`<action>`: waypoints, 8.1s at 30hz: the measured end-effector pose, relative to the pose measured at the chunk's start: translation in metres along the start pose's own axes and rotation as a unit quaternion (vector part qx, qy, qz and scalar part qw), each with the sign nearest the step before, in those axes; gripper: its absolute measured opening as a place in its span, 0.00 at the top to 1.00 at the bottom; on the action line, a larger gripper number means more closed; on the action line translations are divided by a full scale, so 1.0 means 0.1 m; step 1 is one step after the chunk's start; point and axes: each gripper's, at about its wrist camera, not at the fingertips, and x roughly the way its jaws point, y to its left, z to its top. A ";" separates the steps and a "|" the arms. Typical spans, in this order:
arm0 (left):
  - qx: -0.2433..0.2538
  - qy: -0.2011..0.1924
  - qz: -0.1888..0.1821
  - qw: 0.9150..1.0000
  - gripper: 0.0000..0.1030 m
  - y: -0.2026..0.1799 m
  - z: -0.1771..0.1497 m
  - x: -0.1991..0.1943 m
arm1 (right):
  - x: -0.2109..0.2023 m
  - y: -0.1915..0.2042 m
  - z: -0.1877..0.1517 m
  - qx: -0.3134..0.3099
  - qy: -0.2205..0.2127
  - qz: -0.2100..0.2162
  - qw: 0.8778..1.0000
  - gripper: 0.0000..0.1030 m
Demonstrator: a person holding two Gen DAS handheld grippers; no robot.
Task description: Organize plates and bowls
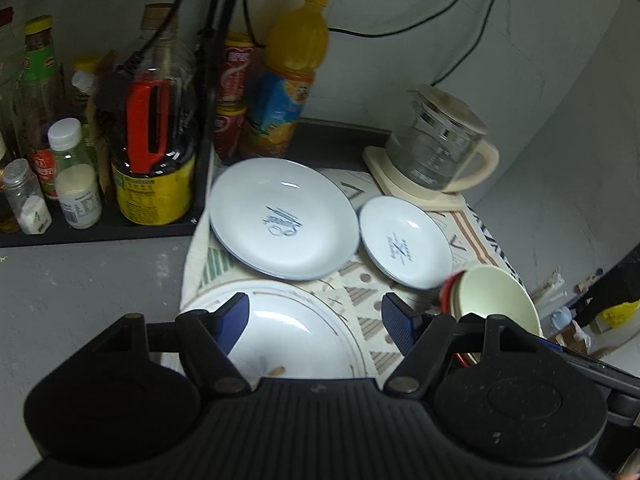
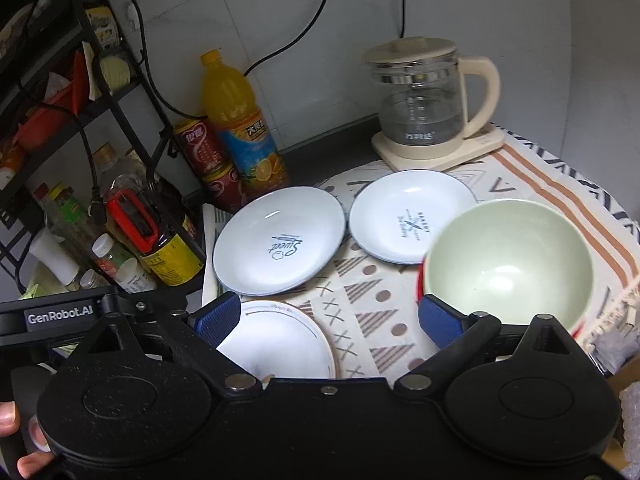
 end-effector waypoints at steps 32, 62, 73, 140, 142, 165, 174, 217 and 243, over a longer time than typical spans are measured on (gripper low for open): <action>-0.068 0.078 0.035 0.994 0.60 0.80 0.39 1.54 | 1.92 0.19 0.34 0.028 0.131 -0.016 0.991 0.48; -0.056 0.067 0.022 0.996 0.81 0.81 0.40 1.68 | 2.11 0.01 0.34 0.020 0.119 0.029 0.992 0.84; -0.021 0.050 -0.005 0.999 0.81 0.75 0.37 1.21 | 1.57 0.12 0.24 0.028 0.073 0.019 0.997 0.83; 0.036 0.187 -0.045 0.981 0.77 0.92 -0.63 0.57 | 0.52 0.42 -1.10 0.121 0.112 -0.087 0.982 0.84; 0.045 0.191 -0.045 0.979 0.77 0.93 -0.59 0.58 | 0.51 0.41 -1.13 0.157 0.111 -0.091 0.977 0.85; 0.099 0.232 -0.046 0.967 0.77 0.93 -0.39 0.60 | 0.46 0.52 -1.21 0.250 0.130 -0.137 0.950 0.86; 0.094 0.234 -0.020 0.968 0.77 1.10 -0.35 0.65 | 0.53 0.52 -1.29 0.259 0.143 -0.136 0.945 0.85; 0.095 0.084 -0.058 0.990 0.38 -0.25 0.39 0.66 | -0.25 -0.57 0.17 0.142 -0.044 -0.126 0.981 0.09; -0.008 0.100 -0.009 0.995 0.42 -0.91 0.78 2.08 | 1.30 -1.67 1.40 0.078 0.085 -0.036 0.993 0.25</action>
